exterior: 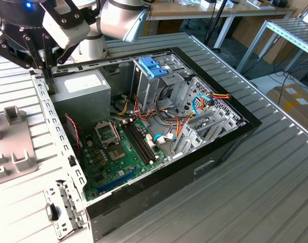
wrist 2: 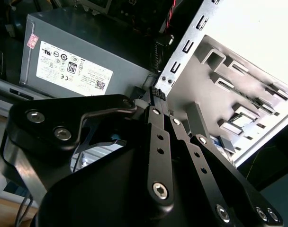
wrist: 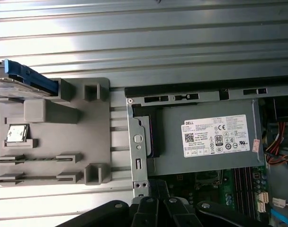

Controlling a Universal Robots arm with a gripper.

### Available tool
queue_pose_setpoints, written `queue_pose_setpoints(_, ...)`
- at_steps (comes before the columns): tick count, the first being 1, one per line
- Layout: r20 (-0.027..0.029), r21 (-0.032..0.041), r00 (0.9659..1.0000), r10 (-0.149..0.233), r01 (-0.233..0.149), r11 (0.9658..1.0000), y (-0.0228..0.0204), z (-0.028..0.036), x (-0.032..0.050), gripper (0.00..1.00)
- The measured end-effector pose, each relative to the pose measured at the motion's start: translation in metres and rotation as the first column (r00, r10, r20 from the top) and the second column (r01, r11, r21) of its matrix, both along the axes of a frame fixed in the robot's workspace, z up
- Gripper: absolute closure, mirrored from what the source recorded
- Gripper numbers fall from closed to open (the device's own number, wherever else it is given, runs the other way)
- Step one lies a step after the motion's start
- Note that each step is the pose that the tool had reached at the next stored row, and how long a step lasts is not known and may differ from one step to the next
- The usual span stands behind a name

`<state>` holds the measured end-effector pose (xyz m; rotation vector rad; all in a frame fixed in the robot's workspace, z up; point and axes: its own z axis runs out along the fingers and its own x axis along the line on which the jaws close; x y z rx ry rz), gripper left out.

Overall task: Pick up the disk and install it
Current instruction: 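Reach for the disk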

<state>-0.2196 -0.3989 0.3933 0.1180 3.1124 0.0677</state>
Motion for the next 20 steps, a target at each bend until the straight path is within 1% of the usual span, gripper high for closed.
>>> queue_pose_setpoints(20,0.0000,0.0000,1.0000,0.000,0.000,1.0000,0.0000,-0.0001,-0.0142,0.89)
